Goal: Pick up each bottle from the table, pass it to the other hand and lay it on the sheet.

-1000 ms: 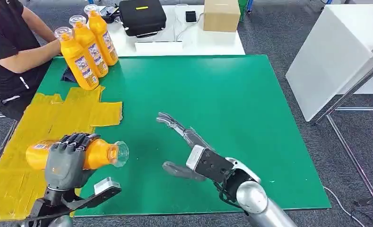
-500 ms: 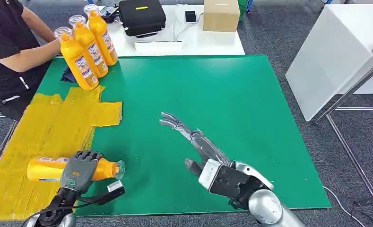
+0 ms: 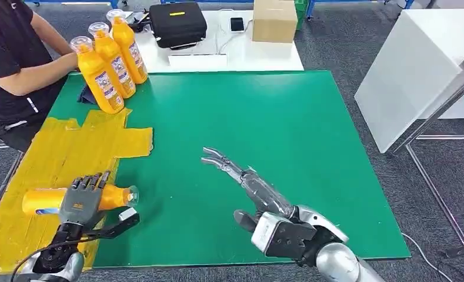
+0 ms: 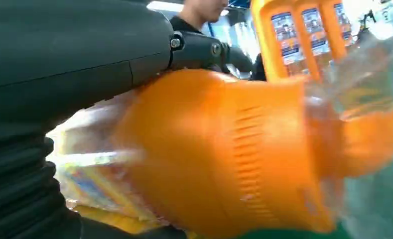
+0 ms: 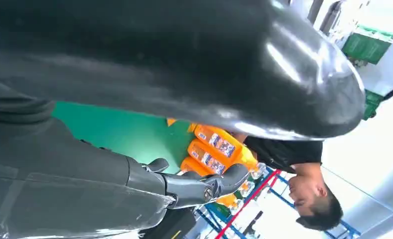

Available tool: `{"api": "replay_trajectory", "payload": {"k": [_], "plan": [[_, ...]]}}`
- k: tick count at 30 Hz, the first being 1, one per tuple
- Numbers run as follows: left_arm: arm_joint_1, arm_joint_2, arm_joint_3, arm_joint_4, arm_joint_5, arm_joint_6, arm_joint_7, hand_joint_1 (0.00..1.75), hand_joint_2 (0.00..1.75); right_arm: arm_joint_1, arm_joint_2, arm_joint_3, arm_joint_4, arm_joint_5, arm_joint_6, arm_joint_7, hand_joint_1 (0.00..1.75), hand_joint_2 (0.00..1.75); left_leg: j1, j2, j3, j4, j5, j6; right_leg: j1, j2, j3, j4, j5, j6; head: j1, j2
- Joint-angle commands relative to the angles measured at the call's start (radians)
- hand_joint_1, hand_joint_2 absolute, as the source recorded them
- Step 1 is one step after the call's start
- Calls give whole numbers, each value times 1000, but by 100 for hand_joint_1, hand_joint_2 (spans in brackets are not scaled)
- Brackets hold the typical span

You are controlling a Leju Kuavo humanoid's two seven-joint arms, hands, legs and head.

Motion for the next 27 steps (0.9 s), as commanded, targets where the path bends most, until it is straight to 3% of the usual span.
{"api": "replay_trajectory", "payload": {"k": [1, 9, 12, 15, 19, 24, 25, 27], "plan": [[99, 13, -25, -47, 28, -19, -53, 0, 0, 8, -20, 6, 21, 4, 10, -6, 0, 0, -1, 4, 2, -1, 0, 0, 0, 4, 1, -1, 1, -1, 0, 0], [164, -2, -45, -239, 44, -18, -59, 0, 0, 49, -18, -12, 21, 64, -1, -29, 0, 0, 0, 2, 1, 0, -1, 0, -1, 2, 0, -1, 0, -1, -1, 0], [203, -52, -16, -358, 85, 12, -60, 0, 0, 105, 8, -49, 2, 127, -27, -57, 0, 0, 0, -1, -1, 1, -1, 0, -1, -1, -2, -1, -1, -1, 0, 0], [207, -53, -17, -373, 83, 2, -57, 0, 0, 110, 7, -49, -3, 130, -26, -58, 0, 0, 0, 0, -4, 1, -1, 1, -1, 0, -14, 0, -2, 0, -1, 0], [259, -193, 34, -642, 392, 97, -202, 0, 0, 215, 65, -122, -32, 216, -68, -97, 0, 0, 1, -2, -10, 2, -1, 1, -1, -2, -10, 0, -2, 2, -1, 0], [281, -250, 22, -861, 681, -22, -286, 0, 0, 250, 66, -141, -14, 228, -51, -132, 0, 0, 1, -2, -11, 4, -2, 2, 0, -2, -9, 1, -2, 0, 0, 0], [295, -256, 6, -902, 894, -124, -325, 0, 0, 256, 72, -145, -15, 262, -63, -147, 0, 0, 1, 0, -12, 3, -1, 2, 0, 0, -11, 0, -1, 0, 0, 0], [326, -277, 0, -949, 987, -177, -337, 0, 0, 271, 82, -151, -27, 282, -77, -158, 0, 0, 0, 1, -12, 3, -2, 2, -1, 1, -11, 1, -1, 0, -1, 0]]}}
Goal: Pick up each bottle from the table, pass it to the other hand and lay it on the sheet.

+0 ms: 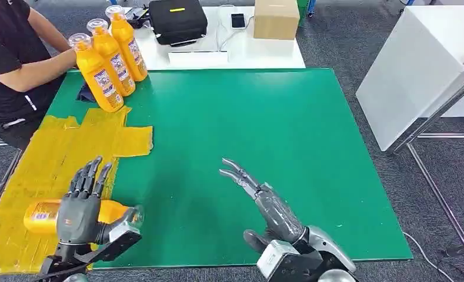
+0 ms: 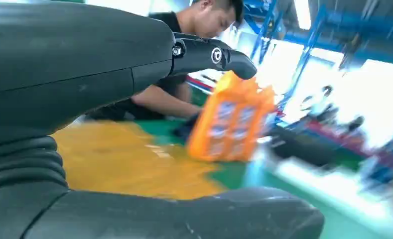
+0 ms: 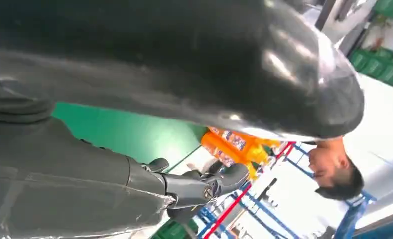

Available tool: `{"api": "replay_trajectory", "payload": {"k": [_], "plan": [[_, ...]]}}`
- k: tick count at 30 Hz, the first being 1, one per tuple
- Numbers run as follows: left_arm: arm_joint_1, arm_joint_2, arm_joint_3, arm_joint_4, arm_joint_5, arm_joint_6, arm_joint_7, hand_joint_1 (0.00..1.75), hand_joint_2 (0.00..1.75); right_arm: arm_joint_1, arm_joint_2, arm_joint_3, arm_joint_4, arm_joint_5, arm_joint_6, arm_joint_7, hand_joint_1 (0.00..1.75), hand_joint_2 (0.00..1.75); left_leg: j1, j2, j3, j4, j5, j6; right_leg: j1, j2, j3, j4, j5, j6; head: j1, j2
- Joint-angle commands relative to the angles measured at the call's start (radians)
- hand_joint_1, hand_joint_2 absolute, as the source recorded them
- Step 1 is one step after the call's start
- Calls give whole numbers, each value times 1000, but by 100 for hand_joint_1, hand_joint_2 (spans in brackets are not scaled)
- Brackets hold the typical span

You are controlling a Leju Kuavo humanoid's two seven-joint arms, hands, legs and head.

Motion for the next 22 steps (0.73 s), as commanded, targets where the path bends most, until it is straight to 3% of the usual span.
{"api": "replay_trajectory", "payload": {"k": [1, 5, 11, 16, 20, 22], "plan": [[86, -135, -15, -336, 646, -305, -117, 0, 0, 73, 62, -68, -7, 106, -55, -59, 0, 0, 1, 1, 0, 1, -1, 0, 1, 1, 0, 0, -1, -1, 0, 0], [146, -136, -90, -390, 817, -425, -135, 0, 0, 106, 120, -93, -34, 194, -160, -75, 0, 0, 0, 1, 1, 1, -2, 0, 1, 0, 1, 1, -1, -1, -1, 0], [155, -103, -156, -405, 818, -453, -150, 0, 0, 124, 136, -116, -32, 138, -183, -126, 0, 0, 1, 1, 3, 1, -2, 0, 1, 0, 3, 0, -2, -2, -1, 0], [159, -82, -173, -402, 862, -481, -136, 0, 0, 119, 140, -109, -16, 159, -176, -129, 0, 0, 1, 1, 3, 0, -2, -1, 1, 1, -6, -1, -3, 0, 0, 0], [220, -103, -35, -497, 953, -469, -208, 0, 0, 188, 188, -207, -80, 93, -266, -169, 0, 0, 0, 1, 2, 0, -2, -1, 0, 0, -7, 0, -3, 0, 0, 0], [228, -103, -11, -513, 995, -513, -174, 0, 0, 184, 177, -201, -98, 121, -251, -167, 0, 0, 1, 2, 3, 0, -4, -1, 1, 2, -2, 0, -4, 0, -1, 0]]}}
